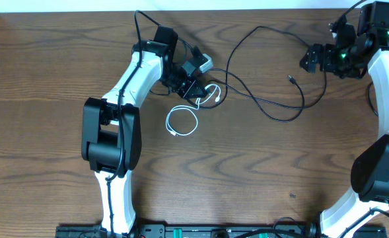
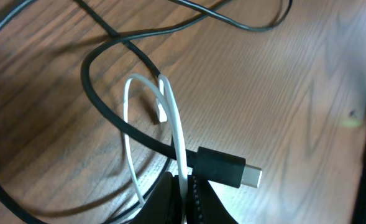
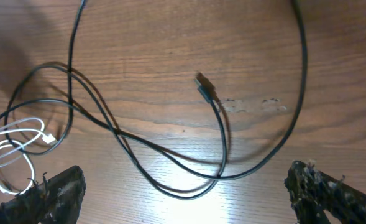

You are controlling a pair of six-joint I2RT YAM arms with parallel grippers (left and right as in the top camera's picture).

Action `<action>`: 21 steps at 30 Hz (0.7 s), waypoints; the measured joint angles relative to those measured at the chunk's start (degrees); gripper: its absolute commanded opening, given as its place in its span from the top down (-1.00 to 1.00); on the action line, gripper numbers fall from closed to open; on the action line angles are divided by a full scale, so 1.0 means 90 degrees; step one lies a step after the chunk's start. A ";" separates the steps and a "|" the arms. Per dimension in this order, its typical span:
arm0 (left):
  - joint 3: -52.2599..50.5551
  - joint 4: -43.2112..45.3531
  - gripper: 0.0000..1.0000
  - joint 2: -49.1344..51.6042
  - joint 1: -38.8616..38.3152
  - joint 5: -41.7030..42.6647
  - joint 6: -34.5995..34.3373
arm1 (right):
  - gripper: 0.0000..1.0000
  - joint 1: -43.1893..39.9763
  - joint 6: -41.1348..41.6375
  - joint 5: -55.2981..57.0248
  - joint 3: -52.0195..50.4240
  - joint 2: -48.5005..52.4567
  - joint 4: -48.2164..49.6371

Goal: Untangle cables

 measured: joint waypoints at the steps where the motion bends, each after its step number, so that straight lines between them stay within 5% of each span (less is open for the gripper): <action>1: 0.0058 -0.0005 0.85 -0.0002 0.0000 0.0000 -0.0153 | -0.98 0.0012 0.0000 -0.0024 0.0000 0.0000 0.0005; 7: 0.0602 0.0029 0.85 -0.0481 0.0000 0.0000 -0.1027 | -0.98 0.0032 0.0000 -0.0243 0.0000 0.0000 0.0039; 21: 0.0906 0.0765 0.85 -0.3138 0.0000 0.0022 -0.1749 | -0.99 0.0430 0.0000 -0.0372 0.0000 0.0000 0.0187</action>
